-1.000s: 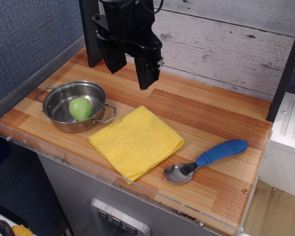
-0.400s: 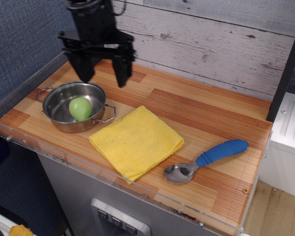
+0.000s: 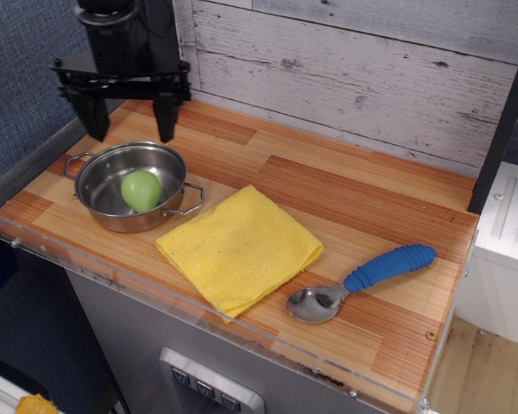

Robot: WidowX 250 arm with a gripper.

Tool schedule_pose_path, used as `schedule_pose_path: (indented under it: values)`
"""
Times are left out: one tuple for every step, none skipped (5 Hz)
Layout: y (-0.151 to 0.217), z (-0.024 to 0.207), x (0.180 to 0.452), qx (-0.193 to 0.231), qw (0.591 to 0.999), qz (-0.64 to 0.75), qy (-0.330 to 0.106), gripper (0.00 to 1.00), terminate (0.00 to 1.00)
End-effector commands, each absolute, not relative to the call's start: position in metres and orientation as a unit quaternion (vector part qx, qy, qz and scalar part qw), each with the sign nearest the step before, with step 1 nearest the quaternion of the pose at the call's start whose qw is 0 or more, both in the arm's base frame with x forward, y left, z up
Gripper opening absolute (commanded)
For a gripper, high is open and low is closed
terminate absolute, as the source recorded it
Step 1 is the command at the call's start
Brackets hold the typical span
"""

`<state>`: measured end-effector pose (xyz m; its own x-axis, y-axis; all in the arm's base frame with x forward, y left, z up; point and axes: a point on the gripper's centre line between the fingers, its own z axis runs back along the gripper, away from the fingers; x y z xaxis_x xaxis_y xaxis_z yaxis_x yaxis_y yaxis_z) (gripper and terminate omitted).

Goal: Move the green object outside the pot and place near blue spoon

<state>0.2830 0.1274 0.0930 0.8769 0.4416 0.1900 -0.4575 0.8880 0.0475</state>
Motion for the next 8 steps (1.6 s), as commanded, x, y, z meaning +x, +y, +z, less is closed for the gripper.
schedule_pose_path:
  values:
    - [0.149,0.087,0.284,0.085,0.963,0.236,-0.097,1.00,0.00]
    - [0.154,0.077,0.281,0.084,0.962,0.244,-0.083,1.00,0.00]
    - [0.153,0.067,0.275,0.082,0.963,0.246,-0.075,1.00,0.00]
    - [0.140,0.055,0.272,0.081,0.965,0.243,-0.057,1.00,0.00]
    - [0.129,0.047,0.270,0.076,0.966,0.240,-0.056,1.00,0.00]
    - [0.121,0.039,0.272,0.063,0.969,0.231,-0.063,1.00,0.00]
    - [0.122,0.035,0.274,0.053,0.968,0.237,-0.064,1.00,0.00]
    - [0.131,0.031,0.280,0.049,0.967,0.241,-0.063,1.00,0.00]
